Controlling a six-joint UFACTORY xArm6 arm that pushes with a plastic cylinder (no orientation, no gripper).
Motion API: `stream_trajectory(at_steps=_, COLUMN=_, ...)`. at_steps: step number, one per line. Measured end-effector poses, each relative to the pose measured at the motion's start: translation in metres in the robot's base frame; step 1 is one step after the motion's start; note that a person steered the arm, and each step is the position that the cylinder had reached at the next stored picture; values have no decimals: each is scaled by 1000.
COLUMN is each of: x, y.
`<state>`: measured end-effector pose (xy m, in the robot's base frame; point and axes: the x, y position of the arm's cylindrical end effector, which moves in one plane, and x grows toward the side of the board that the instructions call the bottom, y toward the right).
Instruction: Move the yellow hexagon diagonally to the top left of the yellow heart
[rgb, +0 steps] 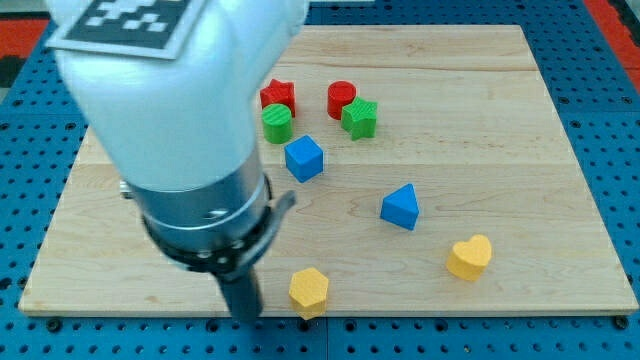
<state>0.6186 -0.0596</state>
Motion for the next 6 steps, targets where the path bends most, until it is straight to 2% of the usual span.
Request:
stream_trajectory(at_steps=1, x=0, y=115)
stream_trajectory(at_steps=2, x=0, y=193)
stream_trajectory(at_steps=3, x=0, y=221)
stream_trajectory(at_steps=4, x=0, y=182)
stream_trajectory(at_steps=6, x=-13, y=173)
